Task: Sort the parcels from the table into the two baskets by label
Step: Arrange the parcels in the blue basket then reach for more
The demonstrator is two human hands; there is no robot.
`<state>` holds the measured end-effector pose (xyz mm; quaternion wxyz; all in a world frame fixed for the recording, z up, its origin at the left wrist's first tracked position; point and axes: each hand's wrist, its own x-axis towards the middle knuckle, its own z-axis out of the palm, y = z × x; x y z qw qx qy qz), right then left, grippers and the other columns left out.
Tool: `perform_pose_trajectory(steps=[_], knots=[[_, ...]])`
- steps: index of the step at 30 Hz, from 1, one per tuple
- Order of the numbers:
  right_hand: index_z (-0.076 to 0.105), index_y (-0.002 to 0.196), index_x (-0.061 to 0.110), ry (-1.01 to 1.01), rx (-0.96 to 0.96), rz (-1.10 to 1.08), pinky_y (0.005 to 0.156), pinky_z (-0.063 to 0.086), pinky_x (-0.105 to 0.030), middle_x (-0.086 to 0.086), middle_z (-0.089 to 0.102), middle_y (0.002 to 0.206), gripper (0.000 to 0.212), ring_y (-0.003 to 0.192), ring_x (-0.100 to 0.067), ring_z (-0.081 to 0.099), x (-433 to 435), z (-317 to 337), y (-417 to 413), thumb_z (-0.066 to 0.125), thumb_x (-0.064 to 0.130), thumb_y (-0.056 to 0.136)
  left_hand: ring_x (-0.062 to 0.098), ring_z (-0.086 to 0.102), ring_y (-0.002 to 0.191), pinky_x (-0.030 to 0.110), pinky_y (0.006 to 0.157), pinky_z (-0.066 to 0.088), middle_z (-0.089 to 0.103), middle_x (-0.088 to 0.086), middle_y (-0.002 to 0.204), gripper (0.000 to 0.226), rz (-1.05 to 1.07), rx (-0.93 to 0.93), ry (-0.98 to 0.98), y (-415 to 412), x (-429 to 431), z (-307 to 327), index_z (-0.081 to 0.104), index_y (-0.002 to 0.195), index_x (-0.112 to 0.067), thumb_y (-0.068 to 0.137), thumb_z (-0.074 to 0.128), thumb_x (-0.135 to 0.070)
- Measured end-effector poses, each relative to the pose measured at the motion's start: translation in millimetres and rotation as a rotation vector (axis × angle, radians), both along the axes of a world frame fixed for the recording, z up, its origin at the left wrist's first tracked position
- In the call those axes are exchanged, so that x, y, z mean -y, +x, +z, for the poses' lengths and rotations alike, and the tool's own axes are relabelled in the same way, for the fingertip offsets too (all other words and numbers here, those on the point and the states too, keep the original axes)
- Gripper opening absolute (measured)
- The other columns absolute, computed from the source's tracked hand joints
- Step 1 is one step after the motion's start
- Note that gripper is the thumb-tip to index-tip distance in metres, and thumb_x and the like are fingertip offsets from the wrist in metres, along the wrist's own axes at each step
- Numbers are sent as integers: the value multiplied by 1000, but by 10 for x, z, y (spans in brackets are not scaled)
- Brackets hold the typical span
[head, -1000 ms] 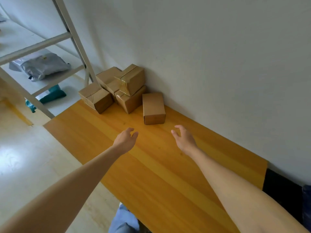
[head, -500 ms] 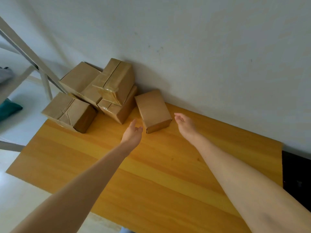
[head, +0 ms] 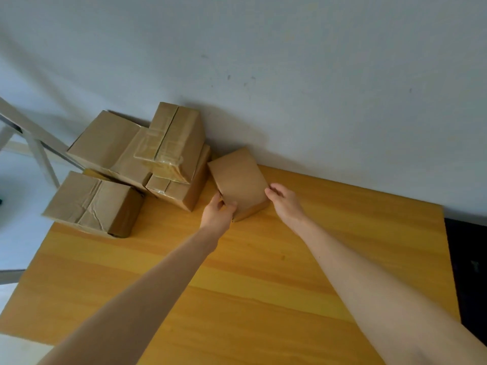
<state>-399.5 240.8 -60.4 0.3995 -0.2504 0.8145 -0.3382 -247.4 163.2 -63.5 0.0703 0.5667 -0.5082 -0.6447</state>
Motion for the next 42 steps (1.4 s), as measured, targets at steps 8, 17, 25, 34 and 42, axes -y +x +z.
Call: perform_pose_trajectory(steps=[8, 17, 25, 34, 42], knots=[[62, 116, 9, -171, 54, -116, 88, 42, -29, -4, 63, 117, 30, 111, -20, 56, -248, 188, 151, 39, 23, 104, 22, 51, 117, 46, 95, 50, 49, -1, 133, 80, 53, -17, 167, -80, -69, 167, 32, 141, -19, 78, 78, -40], [60, 127, 16, -305, 12, -113, 95, 42, -24, -1, 58, 131, 30, 121, -15, 52, -772, 588, 335, 45, 23, 102, 27, 49, 115, 47, 94, 47, 48, 4, 125, 105, 87, -57, 169, -192, -479, 537, 29, 136, -17, 56, 89, -50], [61, 125, 22, -472, 40, -166, 90, 38, -9, 0, 48, 131, 27, 122, -9, 47, -1535, 787, 720, 47, 25, 102, 29, 47, 116, 52, 98, 45, 45, 4, 118, 104, 2, -27, 37, 7, -1165, 840, 26, 134, -20, 56, 88, -50], [49, 138, 22, -367, -199, 79, 98, 38, -20, 0, 45, 141, 48, 131, -16, 42, -2340, 920, 1080, 61, 9, 93, 23, 49, 101, 41, 86, 51, 45, 3, 115, 111, -210, 147, -263, 653, -1800, 1138, 24, 141, -13, 58, 87, -51], [16, 152, 28, -258, -639, 239, 115, 21, -49, 4, -1, 160, 89, 147, -23, 4, -2696, 1175, 1284, 72, 27, 84, 29, 40, 125, 47, 100, 46, 36, 5, 135, 143, -659, 398, -600, 1006, -2056, 1512, 13, 148, -18, 34, 91, -57]])
